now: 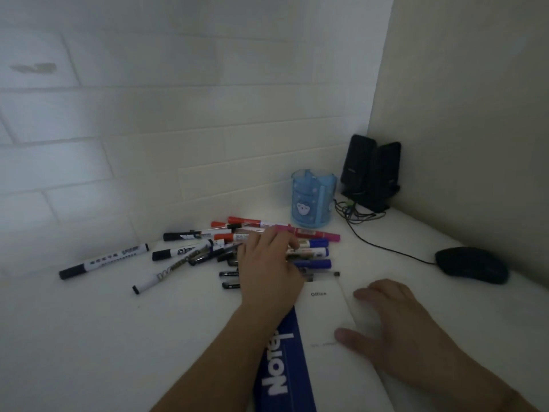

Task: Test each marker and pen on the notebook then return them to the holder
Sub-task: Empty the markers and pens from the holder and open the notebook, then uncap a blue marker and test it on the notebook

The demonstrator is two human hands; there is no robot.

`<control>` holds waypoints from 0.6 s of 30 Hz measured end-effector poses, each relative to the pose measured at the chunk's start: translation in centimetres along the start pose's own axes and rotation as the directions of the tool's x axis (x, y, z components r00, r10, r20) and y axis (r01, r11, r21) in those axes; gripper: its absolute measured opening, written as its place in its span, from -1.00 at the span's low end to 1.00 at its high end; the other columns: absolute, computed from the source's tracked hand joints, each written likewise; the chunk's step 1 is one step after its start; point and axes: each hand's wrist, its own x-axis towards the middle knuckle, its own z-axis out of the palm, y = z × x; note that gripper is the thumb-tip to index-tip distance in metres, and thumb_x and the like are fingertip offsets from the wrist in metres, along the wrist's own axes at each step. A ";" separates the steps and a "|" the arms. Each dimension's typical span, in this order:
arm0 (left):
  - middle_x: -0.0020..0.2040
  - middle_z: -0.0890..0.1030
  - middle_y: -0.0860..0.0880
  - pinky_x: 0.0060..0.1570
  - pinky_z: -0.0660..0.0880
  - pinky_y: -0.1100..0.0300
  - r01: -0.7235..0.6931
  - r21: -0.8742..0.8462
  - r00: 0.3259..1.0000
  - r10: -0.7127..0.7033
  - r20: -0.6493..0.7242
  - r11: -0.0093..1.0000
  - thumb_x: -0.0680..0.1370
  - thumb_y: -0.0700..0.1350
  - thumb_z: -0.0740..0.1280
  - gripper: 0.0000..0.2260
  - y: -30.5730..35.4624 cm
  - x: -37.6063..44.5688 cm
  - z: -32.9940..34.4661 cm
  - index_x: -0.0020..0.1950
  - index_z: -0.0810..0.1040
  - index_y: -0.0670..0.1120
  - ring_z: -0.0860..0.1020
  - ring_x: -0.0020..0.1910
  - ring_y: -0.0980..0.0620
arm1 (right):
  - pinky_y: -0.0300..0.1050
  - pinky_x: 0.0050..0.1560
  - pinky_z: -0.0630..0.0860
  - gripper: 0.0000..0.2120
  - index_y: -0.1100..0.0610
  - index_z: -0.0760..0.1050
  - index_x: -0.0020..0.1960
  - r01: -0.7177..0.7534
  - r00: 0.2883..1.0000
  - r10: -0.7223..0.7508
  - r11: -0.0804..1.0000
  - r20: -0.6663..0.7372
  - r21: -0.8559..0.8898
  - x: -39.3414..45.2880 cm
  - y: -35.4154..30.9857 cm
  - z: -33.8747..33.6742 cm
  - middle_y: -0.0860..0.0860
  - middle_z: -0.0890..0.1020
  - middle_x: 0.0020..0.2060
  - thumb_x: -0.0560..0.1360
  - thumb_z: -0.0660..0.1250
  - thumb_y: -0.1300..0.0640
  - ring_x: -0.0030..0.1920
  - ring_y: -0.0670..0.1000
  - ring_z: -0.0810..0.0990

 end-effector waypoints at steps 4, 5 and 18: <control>0.07 0.44 0.15 0.17 0.32 0.20 -0.033 0.056 0.980 0.022 0.200 0.998 0.45 -0.11 0.31 -0.78 1.0 -1.3 -1.6 0.08 0.49 0.09 0.32 0.08 0.13 | -0.52 0.19 0.17 -0.54 -0.20 0.45 0.19 0.116 0.991 -0.126 0.974 0.037 0.192 -0.4 1.3 -0.8 -0.35 0.35 0.11 0.35 0.31 -0.34 0.17 -0.35 0.26; 0.11 0.41 0.18 0.19 0.27 0.25 -0.060 0.083 0.966 0.037 0.254 0.995 0.50 -0.06 0.28 -0.77 1.0 -2.0 -2.1 0.14 0.46 0.13 0.29 0.12 0.16 | -0.60 0.12 0.14 -0.59 -0.21 0.46 0.15 0.135 0.988 -0.148 0.965 0.040 0.224 -0.5 1.4 -1.0 -0.40 0.35 0.09 0.35 0.34 -0.31 0.15 -0.41 0.28; -0.10 0.64 -0.26 -0.07 0.58 0.01 0.451 -0.884 0.889 -0.149 0.432 0.126 0.24 0.31 0.44 -0.42 -2.0 0.1 -9.7 -0.01 0.63 -0.13 0.61 -0.16 -0.16 | -0.12 0.35 0.34 -0.42 -0.03 0.53 0.23 0.242 0.883 -0.469 0.491 0.021 0.837 -2.5 -1.6 -2.2 -0.13 0.62 0.16 0.36 0.28 -0.37 0.26 -0.10 0.51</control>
